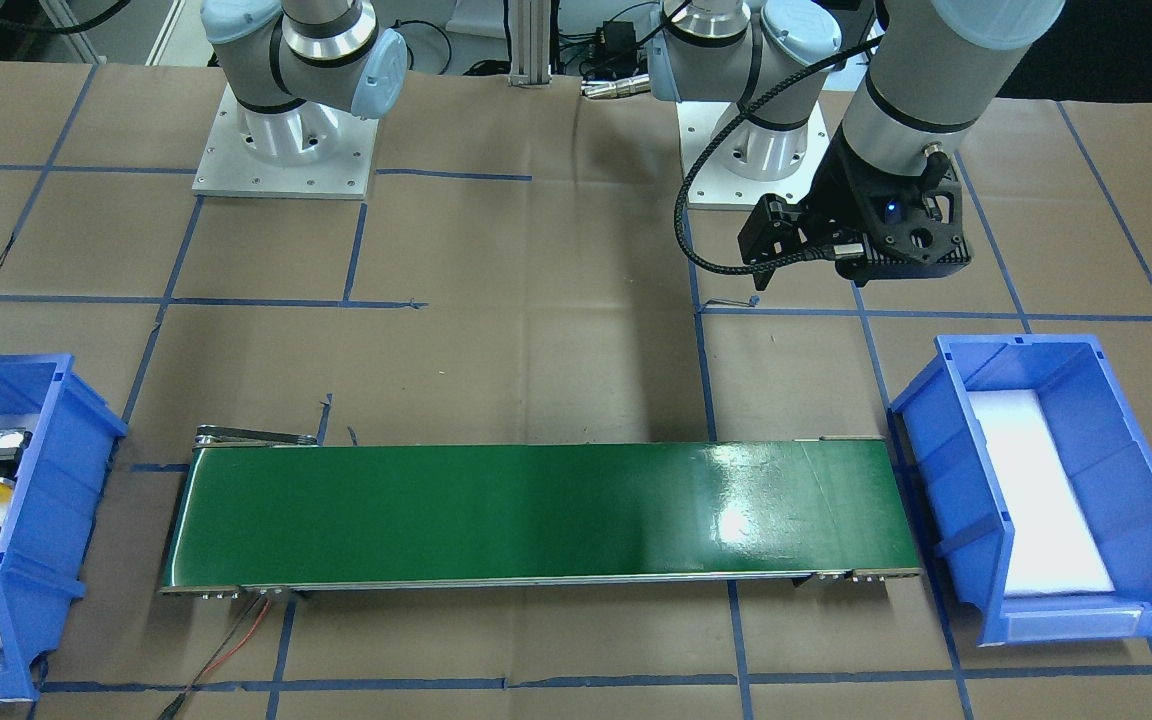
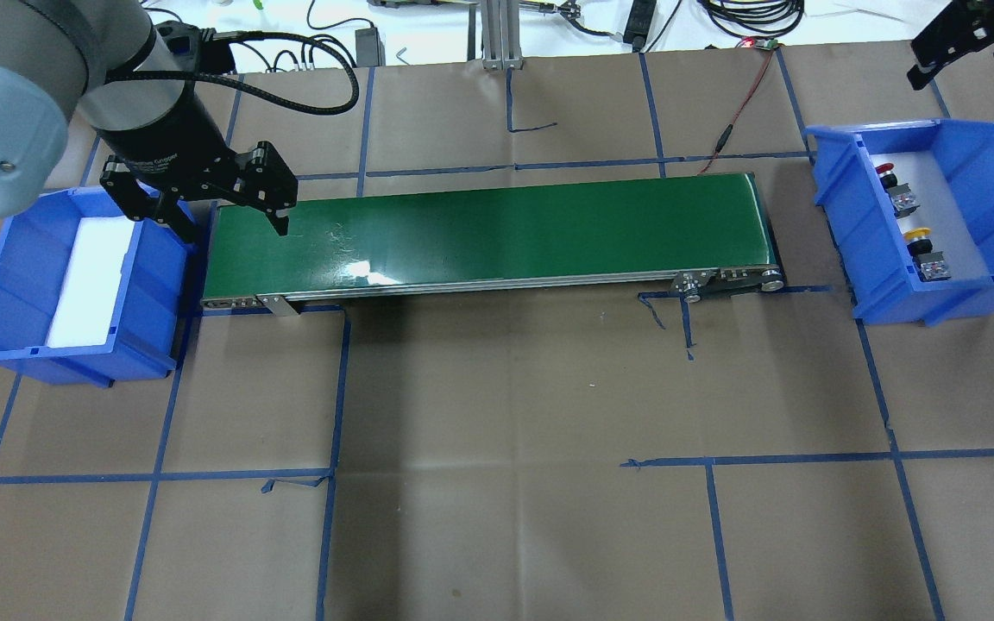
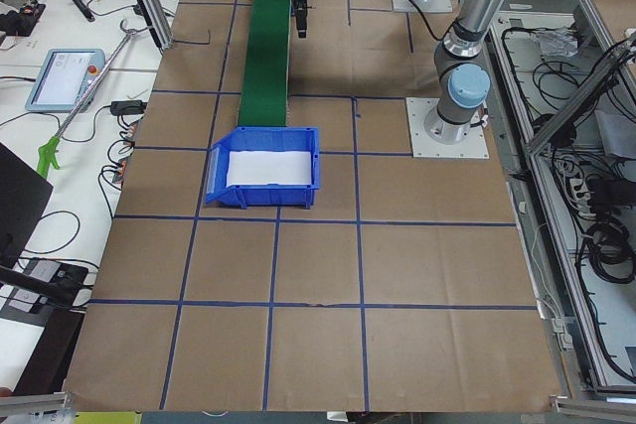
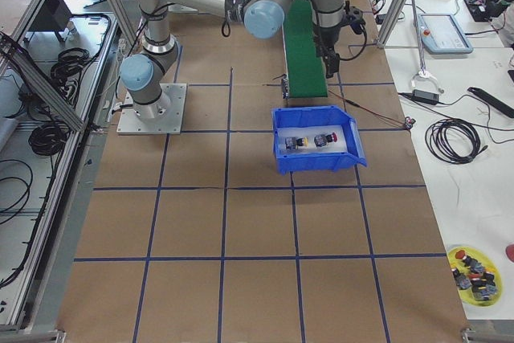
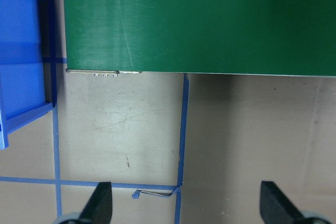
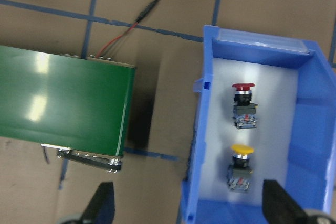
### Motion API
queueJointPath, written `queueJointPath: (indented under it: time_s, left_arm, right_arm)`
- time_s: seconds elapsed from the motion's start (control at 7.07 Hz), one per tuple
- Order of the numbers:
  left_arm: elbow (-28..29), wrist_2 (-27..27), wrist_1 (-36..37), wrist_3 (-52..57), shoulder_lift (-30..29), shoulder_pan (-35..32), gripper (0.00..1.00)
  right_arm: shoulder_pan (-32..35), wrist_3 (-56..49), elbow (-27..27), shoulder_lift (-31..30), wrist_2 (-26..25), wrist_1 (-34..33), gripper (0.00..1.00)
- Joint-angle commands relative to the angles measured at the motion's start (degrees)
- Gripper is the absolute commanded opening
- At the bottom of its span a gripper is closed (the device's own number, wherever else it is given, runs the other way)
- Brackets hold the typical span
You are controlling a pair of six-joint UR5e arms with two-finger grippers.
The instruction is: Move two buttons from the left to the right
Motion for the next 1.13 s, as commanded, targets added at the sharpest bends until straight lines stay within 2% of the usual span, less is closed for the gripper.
queueJointPath:
  time_s: [0.0, 0.14, 0.28, 0.42, 0.99]
  left_arm:
    - [0.00, -0.07, 0.00, 0.00, 0.00, 0.00, 1.00]
    - [0.00, -0.07, 0.00, 0.00, 0.00, 0.00, 1.00]
    - [0.00, 0.02, 0.00, 0.00, 0.00, 0.00, 1.00]
    - [0.00, -0.06, 0.00, 0.00, 0.00, 0.00, 1.00]
    - [0.00, -0.15, 0.00, 0.00, 0.00, 0.00, 1.00]
  right_arm:
    - [11.91, 22.00, 3.16, -7.42, -0.46, 6.94, 1.00]
    - [15.37, 22.42, 8.76, -12.60, 0.32, 6.42, 1.00]
    - [15.93, 21.82, 14.90, -17.00, -0.02, 7.20, 1.00]
    - [16.11, 21.73, 16.53, -19.31, -0.28, 7.47, 1.00]
    - [16.72, 21.90, 15.85, -18.19, -0.37, 5.72, 1.00]
